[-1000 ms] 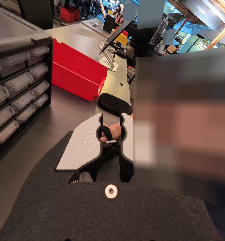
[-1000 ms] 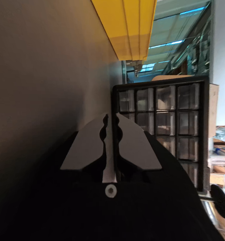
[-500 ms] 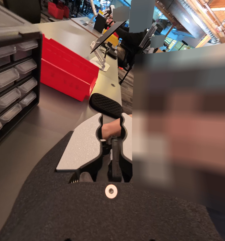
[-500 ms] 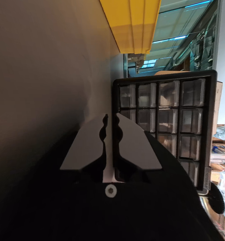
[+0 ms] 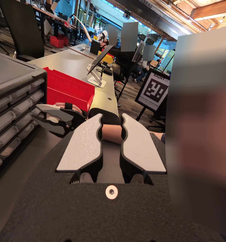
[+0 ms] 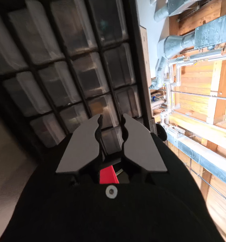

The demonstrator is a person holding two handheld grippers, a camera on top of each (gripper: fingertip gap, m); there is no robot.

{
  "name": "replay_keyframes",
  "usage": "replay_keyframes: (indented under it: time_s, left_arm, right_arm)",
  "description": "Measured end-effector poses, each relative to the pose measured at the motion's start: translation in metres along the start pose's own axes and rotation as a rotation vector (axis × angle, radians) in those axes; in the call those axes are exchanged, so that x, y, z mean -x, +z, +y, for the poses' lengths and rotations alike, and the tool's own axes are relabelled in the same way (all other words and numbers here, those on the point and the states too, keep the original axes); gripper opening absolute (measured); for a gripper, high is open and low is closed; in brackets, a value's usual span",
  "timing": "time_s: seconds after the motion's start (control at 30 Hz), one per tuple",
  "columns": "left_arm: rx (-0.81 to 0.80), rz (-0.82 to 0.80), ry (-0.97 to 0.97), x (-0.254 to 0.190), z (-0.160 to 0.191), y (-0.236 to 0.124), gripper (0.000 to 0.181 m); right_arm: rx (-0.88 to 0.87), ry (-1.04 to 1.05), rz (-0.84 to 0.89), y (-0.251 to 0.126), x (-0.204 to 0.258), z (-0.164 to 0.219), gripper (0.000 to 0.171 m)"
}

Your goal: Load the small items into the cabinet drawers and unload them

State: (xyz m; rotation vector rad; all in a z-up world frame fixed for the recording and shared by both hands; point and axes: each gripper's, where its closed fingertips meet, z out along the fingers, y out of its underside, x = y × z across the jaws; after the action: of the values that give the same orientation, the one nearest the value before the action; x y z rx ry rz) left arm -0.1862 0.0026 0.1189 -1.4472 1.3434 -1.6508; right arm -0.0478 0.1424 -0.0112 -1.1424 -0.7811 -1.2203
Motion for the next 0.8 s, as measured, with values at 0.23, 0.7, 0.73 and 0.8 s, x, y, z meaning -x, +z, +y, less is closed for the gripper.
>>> replay_keyframes:
  time_s: [0.23, 0.7, 0.73, 0.8]
  left_arm:
    - [-0.030, 0.016, -0.019, 0.002, -0.007, -0.009, 0.024]
    - [0.095, 0.001, -0.065, 0.020, 0.026, 0.022, 0.024]
    - [0.106, -0.003, -0.064, 0.022, 0.029, 0.024, 0.024]
    - [0.125, -0.016, -0.060, 0.025, 0.034, 0.028, 0.024]
  right_arm:
    - [0.010, -0.047, 0.039, 0.019, 0.000, 0.016, 0.023]
    - [-0.086, -0.098, 0.101, -0.032, -0.015, -0.008, 0.007]
    - [-0.089, -0.096, 0.102, -0.041, -0.017, -0.008, 0.007]
    - [-0.111, -0.082, 0.106, -0.058, -0.020, -0.011, 0.007]
